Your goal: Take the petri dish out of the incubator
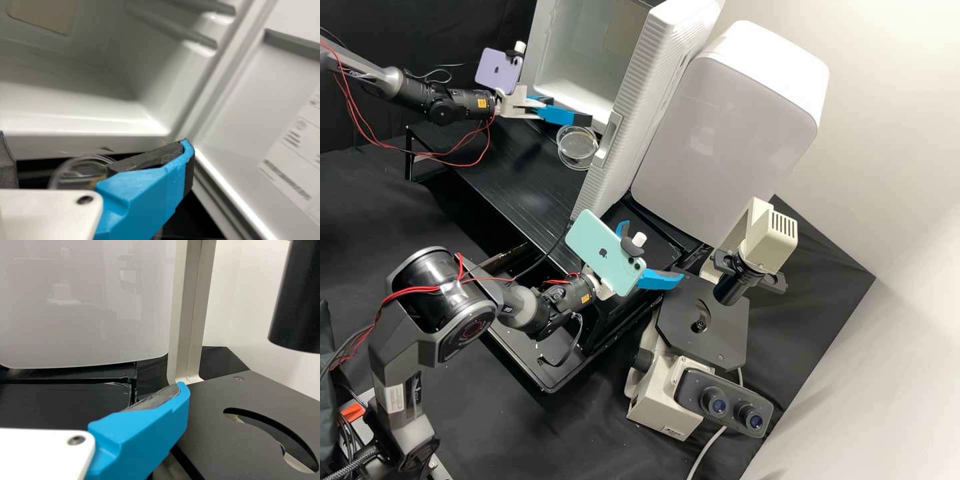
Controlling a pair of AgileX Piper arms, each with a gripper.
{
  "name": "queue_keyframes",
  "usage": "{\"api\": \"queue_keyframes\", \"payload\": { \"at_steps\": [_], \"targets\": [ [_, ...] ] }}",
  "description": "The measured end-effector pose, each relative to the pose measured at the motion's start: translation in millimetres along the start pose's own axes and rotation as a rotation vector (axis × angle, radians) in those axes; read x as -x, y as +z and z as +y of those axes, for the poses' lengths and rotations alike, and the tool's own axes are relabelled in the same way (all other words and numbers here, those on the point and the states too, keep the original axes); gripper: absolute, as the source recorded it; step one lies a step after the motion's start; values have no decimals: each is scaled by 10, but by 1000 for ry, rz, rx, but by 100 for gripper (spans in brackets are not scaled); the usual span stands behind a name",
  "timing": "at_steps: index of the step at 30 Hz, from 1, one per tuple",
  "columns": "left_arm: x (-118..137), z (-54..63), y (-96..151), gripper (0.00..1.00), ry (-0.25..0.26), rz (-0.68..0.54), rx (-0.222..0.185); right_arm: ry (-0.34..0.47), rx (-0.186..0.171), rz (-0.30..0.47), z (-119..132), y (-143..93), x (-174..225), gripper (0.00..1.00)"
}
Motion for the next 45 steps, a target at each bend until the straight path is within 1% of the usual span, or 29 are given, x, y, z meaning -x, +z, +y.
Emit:
{"api": "queue_keyframes", "payload": {
  "at_steps": [2,4,7,10,11,16,17,18,20,21,24,25,28,36,40,45],
  "targets": [
    [18,-8,-8,100,-4,3,0,0,0,0,0,0,0,100],
    [25,-19,-3,100,-12,-5,9,0,0,0,0,0,0,100],
    [33,-56,-2,100,-35,-20,21,0,0,0,0,0,0,100],
    [32,-100,-8,100,-59,-32,47,0,0,0,0,0,0,100],
    [36,-112,-10,100,-66,-34,57,0,0,0,0,0,0,100],
    [67,-219,-40,100,-122,-46,138,0,0,0,0,0,0,100],
    [77,-258,-41,100,-142,-54,159,0,0,0,0,0,0,100],
    [88,-287,-52,100,-158,-53,172,0,0,0,0,0,0,100],
    [103,-317,-54,100,-168,-69,182,0,0,0,0,0,0,100],
    [108,-325,-51,100,-169,-79,183,0,0,0,0,0,0,100],
    [123,-344,-54,100,-168,-94,217,0,0,0,0,0,0,100],
    [123,-337,-57,100,-165,-96,220,0,0,0,0,0,0,100],
    [122,-319,-80,100,-165,-97,219,0,0,0,0,0,0,100],
    [105,-257,-159,100,-147,-81,238,0,0,0,0,0,0,100],
    [48,-204,-182,100,-130,-82,240,0,0,0,0,0,0,100],
    [-13,-153,-143,100,-112,-99,240,0,0,0,0,0,0,100]
  ]
}}
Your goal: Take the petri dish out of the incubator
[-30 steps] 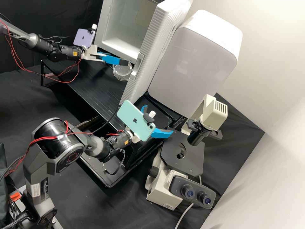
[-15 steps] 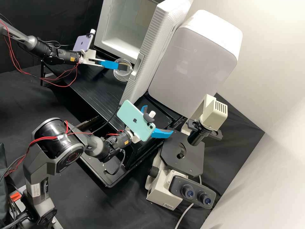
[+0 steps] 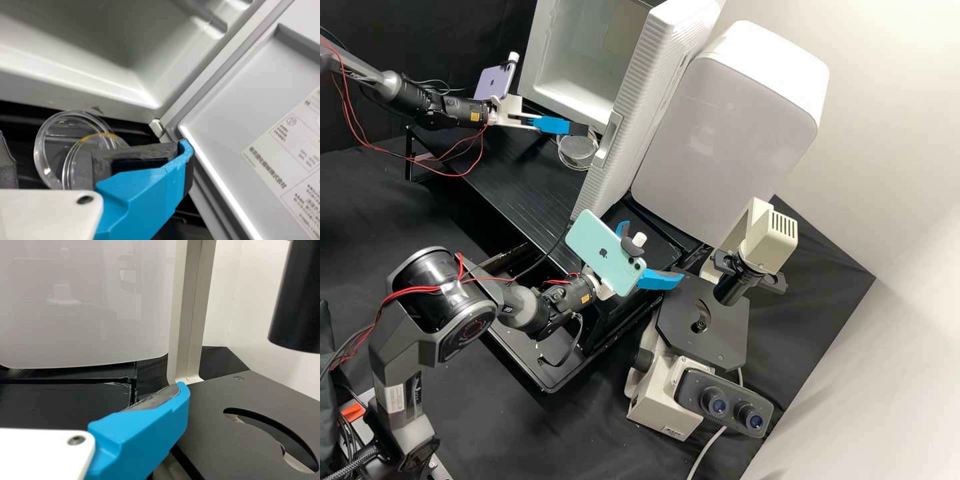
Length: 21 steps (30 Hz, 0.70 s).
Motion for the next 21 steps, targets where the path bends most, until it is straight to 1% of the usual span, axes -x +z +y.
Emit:
{"api": "queue_keyframes", "payload": {
  "at_steps": [5,6,7,11,15,21],
  "targets": [
    [-74,26,6,100,4,3,-6,0,0,0,0,0,0,100],
    [-92,35,12,0,7,1,-7,0,0,0,0,0,0,100],
    [-111,16,1,0,2,3,-7,0,0,0,0,0,0,100],
    [-148,6,-7,0,0,6,-9,0,0,0,0,0,0,100],
    [-158,-18,7,0,-5,2,-26,0,0,0,0,0,0,100],
    [-157,-38,-20,0,-10,10,-41,0,0,0,0,0,0,100]
  ]
}}
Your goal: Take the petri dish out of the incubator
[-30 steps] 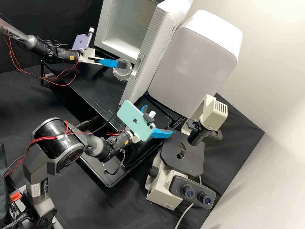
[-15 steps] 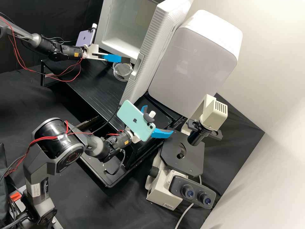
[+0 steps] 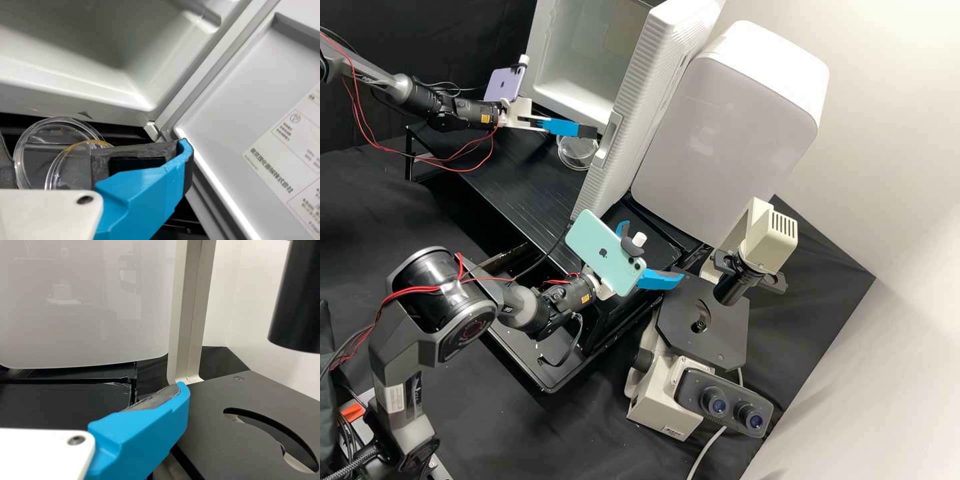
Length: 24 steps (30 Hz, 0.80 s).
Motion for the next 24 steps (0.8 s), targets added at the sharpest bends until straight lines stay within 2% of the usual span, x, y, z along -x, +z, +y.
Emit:
{"api": "queue_keyframes", "payload": {
  "at_steps": [7,24],
  "targets": [
    [17,-51,-52,0,-13,13,-4,0,0,0,0,0,0,100],
    [22,-62,-63,0,-15,14,-3,0,0,0,0,0,0,100]
  ]
}}
